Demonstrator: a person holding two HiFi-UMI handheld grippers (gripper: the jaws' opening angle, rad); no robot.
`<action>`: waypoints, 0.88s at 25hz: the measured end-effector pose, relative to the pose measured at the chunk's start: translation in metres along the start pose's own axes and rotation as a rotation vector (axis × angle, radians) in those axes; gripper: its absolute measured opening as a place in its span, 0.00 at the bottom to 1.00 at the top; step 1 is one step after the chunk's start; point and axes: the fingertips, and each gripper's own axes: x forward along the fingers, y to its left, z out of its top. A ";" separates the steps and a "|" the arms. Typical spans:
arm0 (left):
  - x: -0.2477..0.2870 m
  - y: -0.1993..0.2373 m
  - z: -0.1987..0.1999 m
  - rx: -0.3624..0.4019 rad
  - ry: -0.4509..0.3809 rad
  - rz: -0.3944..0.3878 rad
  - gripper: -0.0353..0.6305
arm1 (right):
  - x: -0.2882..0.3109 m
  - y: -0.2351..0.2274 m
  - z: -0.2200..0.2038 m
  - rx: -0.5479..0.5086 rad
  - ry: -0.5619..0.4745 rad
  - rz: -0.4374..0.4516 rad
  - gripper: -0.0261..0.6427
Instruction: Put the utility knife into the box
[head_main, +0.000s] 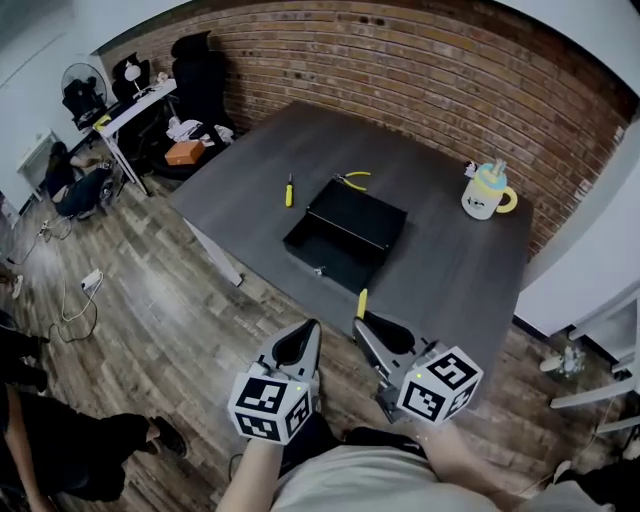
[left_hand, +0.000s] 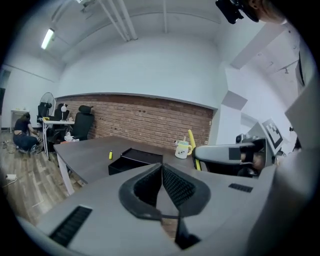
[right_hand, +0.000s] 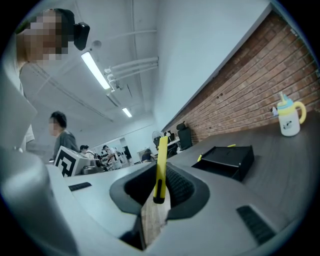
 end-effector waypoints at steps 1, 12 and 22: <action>0.009 0.008 0.007 0.005 -0.004 -0.009 0.09 | 0.010 -0.006 0.004 -0.001 0.000 -0.008 0.14; 0.081 0.103 0.054 0.003 -0.007 -0.099 0.09 | 0.102 -0.065 0.050 -0.009 -0.045 -0.155 0.14; 0.132 0.150 0.051 -0.013 0.060 -0.207 0.09 | 0.151 -0.094 0.046 0.024 -0.031 -0.264 0.14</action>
